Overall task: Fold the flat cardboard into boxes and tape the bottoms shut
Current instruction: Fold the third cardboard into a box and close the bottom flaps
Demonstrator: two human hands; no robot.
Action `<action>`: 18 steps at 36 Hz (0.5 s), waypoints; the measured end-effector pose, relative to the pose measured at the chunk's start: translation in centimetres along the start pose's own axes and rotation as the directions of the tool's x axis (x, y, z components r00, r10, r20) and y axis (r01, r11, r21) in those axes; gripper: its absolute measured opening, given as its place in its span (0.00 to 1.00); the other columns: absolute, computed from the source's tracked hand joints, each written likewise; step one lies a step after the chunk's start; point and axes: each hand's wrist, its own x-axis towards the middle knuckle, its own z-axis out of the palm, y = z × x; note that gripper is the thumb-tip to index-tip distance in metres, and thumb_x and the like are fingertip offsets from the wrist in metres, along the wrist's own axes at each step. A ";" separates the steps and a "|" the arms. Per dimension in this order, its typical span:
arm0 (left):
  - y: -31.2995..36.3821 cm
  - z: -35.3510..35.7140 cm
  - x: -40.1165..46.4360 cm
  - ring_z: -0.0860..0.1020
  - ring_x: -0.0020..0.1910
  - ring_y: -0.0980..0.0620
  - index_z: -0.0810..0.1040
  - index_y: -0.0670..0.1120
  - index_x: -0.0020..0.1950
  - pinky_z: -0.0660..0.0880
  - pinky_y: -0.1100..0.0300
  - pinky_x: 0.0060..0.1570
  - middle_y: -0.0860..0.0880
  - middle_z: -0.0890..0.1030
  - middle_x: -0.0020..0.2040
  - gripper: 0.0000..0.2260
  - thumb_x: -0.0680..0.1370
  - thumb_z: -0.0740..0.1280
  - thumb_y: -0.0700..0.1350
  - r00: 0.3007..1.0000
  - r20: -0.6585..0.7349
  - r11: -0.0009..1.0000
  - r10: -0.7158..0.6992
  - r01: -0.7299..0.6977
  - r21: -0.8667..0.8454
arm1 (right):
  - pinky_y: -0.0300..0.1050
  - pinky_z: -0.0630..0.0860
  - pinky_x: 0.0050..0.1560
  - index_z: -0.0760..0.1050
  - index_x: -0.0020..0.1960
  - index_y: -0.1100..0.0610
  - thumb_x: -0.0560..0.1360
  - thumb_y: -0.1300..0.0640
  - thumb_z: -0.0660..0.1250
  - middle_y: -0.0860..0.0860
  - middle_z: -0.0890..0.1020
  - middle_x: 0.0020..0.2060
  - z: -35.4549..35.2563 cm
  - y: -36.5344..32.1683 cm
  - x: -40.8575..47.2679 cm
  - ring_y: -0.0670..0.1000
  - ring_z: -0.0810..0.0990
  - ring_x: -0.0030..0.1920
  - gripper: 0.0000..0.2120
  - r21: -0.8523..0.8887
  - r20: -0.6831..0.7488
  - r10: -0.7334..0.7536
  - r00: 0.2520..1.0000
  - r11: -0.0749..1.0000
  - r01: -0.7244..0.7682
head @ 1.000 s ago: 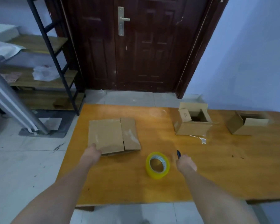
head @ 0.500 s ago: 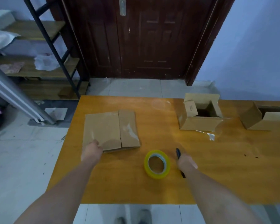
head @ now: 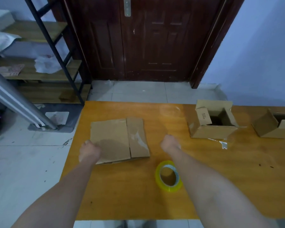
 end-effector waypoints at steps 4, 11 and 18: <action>-0.7 -0.1 1.6 0.67 0.68 0.36 0.55 0.38 0.75 0.70 0.42 0.63 0.37 0.63 0.72 0.27 0.80 0.58 0.48 0.991 0.063 0.984 -0.117 0.125 -0.130 | 0.47 0.71 0.44 0.72 0.53 0.59 0.80 0.58 0.57 0.55 0.75 0.46 2.1 -3.6 1.1 0.56 0.76 0.45 0.07 0.106 0.041 -0.057 0.998 0.993 0.052; -1.1 0.2 4.1 0.64 0.70 0.36 0.53 0.39 0.76 0.64 0.44 0.67 0.37 0.63 0.73 0.26 0.81 0.57 0.46 0.973 0.177 0.938 -0.149 0.195 -0.286 | 0.55 0.68 0.68 0.53 0.77 0.59 0.81 0.53 0.57 0.57 0.60 0.73 4.6 -6.9 2.6 0.61 0.65 0.70 0.28 0.342 0.176 -0.026 0.984 0.939 -0.036; 0.0 0.8 4.2 0.68 0.66 0.37 0.61 0.42 0.73 0.66 0.45 0.62 0.39 0.68 0.69 0.22 0.81 0.57 0.48 0.954 0.277 0.917 -0.114 0.208 -0.341 | 0.54 0.60 0.72 0.54 0.77 0.59 0.81 0.47 0.56 0.55 0.55 0.75 5.2 -7.2 2.5 0.61 0.57 0.73 0.29 0.357 0.198 -0.009 0.980 0.932 -0.063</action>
